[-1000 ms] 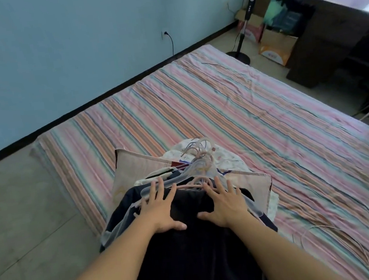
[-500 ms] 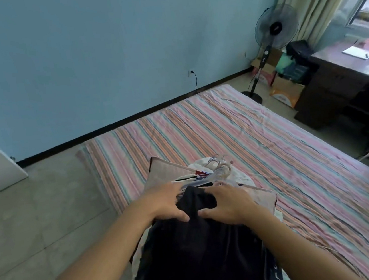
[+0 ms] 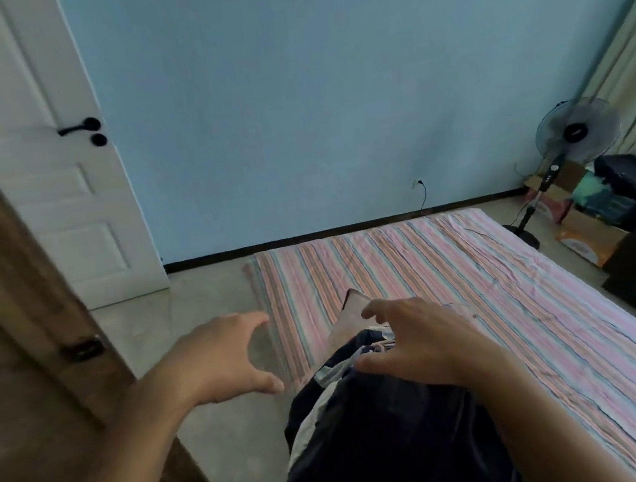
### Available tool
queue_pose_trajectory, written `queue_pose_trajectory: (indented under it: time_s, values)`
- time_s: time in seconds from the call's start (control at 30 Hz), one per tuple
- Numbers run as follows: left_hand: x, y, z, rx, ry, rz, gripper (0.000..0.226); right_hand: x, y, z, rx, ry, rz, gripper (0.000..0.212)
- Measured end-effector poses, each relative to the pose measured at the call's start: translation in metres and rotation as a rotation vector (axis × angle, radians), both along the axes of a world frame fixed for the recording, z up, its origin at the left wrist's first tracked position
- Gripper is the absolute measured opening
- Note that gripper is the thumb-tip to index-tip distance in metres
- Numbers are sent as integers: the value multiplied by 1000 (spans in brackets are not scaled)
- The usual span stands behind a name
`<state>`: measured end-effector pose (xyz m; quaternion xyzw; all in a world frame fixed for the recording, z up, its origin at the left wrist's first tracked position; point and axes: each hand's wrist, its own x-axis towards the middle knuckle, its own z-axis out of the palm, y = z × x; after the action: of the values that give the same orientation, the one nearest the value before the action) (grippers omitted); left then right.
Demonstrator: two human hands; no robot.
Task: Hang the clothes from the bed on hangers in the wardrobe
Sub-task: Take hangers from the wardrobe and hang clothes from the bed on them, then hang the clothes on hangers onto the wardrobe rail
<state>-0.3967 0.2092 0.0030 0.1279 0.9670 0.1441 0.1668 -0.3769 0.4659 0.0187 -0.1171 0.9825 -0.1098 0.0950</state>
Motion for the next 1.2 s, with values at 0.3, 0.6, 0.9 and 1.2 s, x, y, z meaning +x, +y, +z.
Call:
queue_pose_trajectory:
  time_s: [0.3,0.6,0.9,1.2]
  values:
    - [118,-123,36,121,60,407,94,15,-129,43,27,89,328,65]
    - [218,-205,58,130,136,801,93,32,-252,66,-4,122,682,57]
    - [331,-254,72,122,141,1171,90,72,-362,77,11,152,983,77]
    - [434,-255,78,-16,234,1482,101,137,-441,88,7,194,1271,64]
